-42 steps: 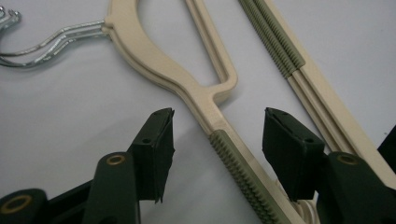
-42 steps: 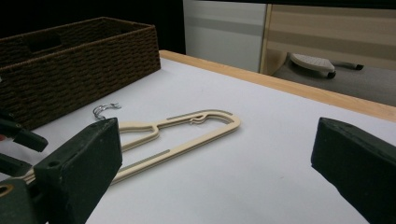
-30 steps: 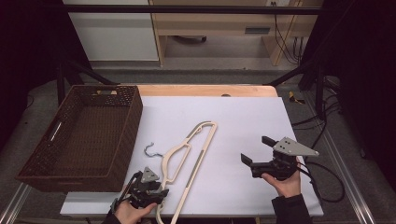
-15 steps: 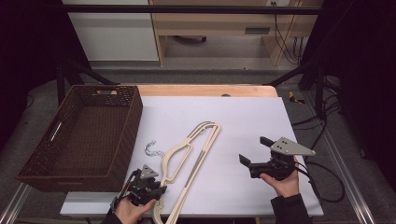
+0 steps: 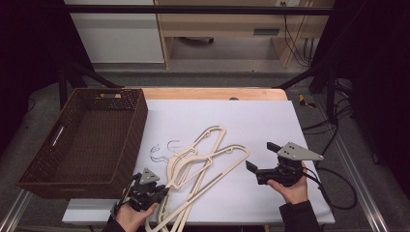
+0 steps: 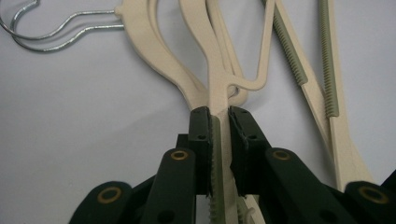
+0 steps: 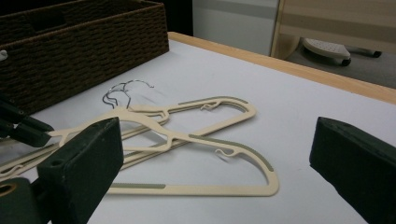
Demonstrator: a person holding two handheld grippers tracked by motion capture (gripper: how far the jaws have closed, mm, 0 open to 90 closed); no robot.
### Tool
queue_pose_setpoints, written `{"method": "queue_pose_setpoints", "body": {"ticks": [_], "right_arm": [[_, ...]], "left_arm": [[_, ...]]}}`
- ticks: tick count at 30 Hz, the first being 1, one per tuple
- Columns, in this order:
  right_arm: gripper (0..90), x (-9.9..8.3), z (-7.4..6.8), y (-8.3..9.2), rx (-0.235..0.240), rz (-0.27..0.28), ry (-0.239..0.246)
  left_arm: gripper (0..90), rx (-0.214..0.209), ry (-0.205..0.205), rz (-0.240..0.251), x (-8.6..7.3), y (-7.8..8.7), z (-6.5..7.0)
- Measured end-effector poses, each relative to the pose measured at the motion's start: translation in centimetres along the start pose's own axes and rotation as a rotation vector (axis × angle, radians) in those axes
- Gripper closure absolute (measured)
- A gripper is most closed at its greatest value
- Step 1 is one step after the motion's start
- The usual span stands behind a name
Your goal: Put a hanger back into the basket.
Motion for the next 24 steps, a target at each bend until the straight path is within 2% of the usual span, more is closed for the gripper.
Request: {"method": "queue_pose_setpoints", "body": {"ticks": [3, 7, 9, 10, 12, 13, 15, 17, 19, 21, 22, 24], "right_arm": [[5.5, 0.0, -0.6, -0.6, 0.021, 0.004, -0.011], [6.5, 0.0, -1.3, -1.7, 0.039, -0.016, -0.005], [8.3, 0.0, -2.5, -3.3, 0.072, -0.043, 0.002], [8.3, 0.0, -2.5, -3.3, 0.072, -0.043, 0.002], [10.0, 0.0, -3.4, -4.4, 0.093, -0.058, 0.005], [10.5, 0.1, -4.2, -5.6, 0.110, -0.074, 0.003], [11.2, 0.1, -4.6, -6.2, 0.119, -0.080, 0.004], [13.7, 0.2, -5.9, -8.1, 0.132, -0.095, 0.004], [14.4, 0.3, -6.1, -8.6, 0.139, -0.098, 0.005], [20.2, 0.5, -7.1, -10.6, 0.155, -0.101, -0.013], [20.2, 0.5, -7.1, -10.6, 0.155, -0.101, -0.013], [25.4, 0.6, -7.6, -11.8, 0.161, -0.108, -0.021]], "left_arm": [[79.6, -0.001, -0.017, 0.055, 0.5, 0.7, 0.0], [79.7, 0.002, -0.054, 0.095, 1.1, 1.4, 0.1], [79.7, 0.010, -0.073, 0.104, 1.2, 1.6, 0.2], [79.7, 0.008, -0.073, 0.108, 1.3, 1.7, 0.3], [79.8, 0.011, -0.084, 0.117, 1.4, 1.8, 0.4], [79.8, 0.012, -0.084, 0.123, 1.5, 1.9, 0.5], [79.8, 0.014, -0.093, 0.130, 1.7, 2.0, 0.6], [79.9, 0.015, -0.103, 0.132, 1.7, 2.1, 0.6], [79.8, 0.018, -0.109, 0.140, 1.8, 2.2, 0.7], [79.9, 0.020, -0.115, 0.144, 1.8, 2.3, 0.8], [79.9, 0.020, -0.115, 0.145, 1.9, 2.3, 0.9], [79.9, 0.023, -0.123, 0.148, 1.9, 2.4, 1.0]]}}
Point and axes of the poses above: each handheld gripper's, and its own axes: y roughly backward along the jaws, x roughly out of its top, z roughly to its right, the point moved 4 cm from there along -y, roughly forward along the jaws, and after that the axes turned 10 degrees about z, right-handed, at the moved point
